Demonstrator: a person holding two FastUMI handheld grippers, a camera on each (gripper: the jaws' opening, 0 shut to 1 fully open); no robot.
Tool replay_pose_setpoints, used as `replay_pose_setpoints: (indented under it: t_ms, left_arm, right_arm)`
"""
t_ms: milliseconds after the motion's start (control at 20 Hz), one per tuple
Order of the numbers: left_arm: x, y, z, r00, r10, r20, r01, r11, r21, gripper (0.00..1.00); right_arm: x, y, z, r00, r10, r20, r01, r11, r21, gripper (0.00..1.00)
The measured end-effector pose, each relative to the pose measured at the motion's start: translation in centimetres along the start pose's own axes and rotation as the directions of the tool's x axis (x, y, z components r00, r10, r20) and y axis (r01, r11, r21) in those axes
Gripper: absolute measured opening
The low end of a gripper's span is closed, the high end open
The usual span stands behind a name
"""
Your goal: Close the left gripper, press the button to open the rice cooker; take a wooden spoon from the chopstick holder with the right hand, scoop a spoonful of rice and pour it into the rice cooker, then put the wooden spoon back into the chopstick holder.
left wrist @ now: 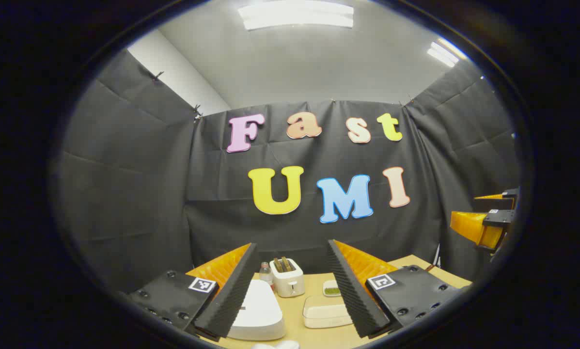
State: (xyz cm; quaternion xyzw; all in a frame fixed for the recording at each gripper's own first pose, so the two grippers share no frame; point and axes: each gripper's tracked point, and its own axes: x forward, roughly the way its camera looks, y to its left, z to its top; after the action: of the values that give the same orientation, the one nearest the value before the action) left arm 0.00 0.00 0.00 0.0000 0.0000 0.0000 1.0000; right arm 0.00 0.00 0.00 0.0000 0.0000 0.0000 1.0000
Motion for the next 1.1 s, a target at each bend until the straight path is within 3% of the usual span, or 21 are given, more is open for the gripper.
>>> replay_pose_setpoints:
  t_ms: [450,500,550,1000,1100]
  left_arm:
    - [0.3,0.7,-0.3,1.000,0.009,-0.004,-0.009,1.000,0.003,1.00]
    - [0.3,0.7,-0.4,1.000,0.008,-0.003,-0.008,1.000,0.002,0.95]
    - [0.5,0.6,-0.4,1.000,0.006,-0.004,-0.006,1.000,0.000,1.00]
    - [2.4,1.1,-1.9,0.998,0.005,-0.055,-0.005,1.000,0.003,1.00]
    - [3.0,2.4,-3.2,0.994,0.045,-0.098,-0.046,0.999,-0.005,0.54]
  right_arm:
    - [0.1,0.4,0.4,1.000,-0.005,0.000,0.005,1.000,-0.011,0.95]
    - [0.1,0.4,0.3,1.000,-0.005,-0.003,0.005,1.000,-0.010,0.95]
    - [0.1,0.4,0.3,1.000,-0.005,-0.002,0.005,1.000,-0.010,0.95]
    - [0.9,0.8,-0.2,1.000,-0.006,-0.016,0.006,1.000,-0.021,0.95]
    - [1.0,1.0,-0.1,1.000,-0.004,-0.016,0.004,1.000,-0.023,0.95]
